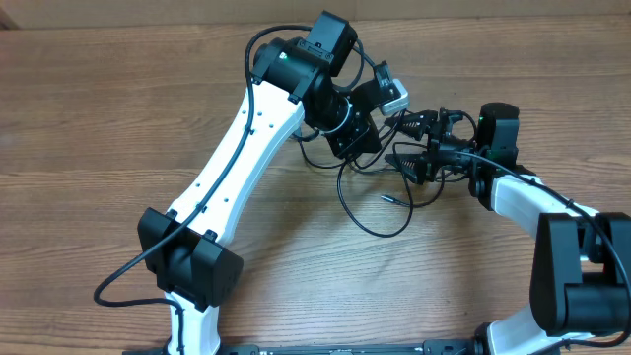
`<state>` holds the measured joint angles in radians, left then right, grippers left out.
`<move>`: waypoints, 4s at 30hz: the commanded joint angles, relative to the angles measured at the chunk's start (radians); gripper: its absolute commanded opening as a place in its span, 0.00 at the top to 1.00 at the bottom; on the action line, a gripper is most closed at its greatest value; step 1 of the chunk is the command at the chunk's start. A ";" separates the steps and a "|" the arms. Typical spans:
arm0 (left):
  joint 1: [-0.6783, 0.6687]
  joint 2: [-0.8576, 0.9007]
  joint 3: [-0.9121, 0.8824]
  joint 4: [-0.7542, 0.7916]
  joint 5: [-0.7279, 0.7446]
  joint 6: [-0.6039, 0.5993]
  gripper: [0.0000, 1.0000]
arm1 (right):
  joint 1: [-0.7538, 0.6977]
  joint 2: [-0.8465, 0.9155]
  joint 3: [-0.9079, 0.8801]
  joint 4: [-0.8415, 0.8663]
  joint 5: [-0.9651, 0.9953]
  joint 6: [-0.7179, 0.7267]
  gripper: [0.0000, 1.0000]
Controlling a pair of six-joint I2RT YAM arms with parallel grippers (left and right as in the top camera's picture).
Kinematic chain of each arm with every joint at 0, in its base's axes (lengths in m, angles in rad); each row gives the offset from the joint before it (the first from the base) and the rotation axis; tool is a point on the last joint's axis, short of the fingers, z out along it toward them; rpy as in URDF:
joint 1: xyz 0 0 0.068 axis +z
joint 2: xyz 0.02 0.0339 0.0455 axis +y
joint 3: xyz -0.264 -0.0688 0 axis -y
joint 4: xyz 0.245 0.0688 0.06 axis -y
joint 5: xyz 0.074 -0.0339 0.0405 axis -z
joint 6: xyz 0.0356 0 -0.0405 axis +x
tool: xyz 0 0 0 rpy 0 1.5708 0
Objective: Untangle cables
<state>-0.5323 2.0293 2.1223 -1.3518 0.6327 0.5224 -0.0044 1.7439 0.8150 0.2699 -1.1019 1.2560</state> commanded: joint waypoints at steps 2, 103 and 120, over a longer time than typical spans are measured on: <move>0.004 0.003 0.018 0.033 -0.019 -0.061 0.96 | 0.002 0.002 0.001 0.009 -0.018 -0.066 0.15; -0.003 0.013 0.005 0.082 -0.039 -0.346 0.00 | -0.081 -0.065 0.004 0.233 0.249 -0.603 0.96; -0.003 0.013 0.005 0.092 -0.113 -0.347 0.00 | -0.255 -0.397 0.045 -0.177 0.383 -0.796 0.96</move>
<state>-0.5415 2.0308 2.1220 -1.2640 0.5323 0.1791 -0.2424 1.4422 0.8162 0.1753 -0.7891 0.5625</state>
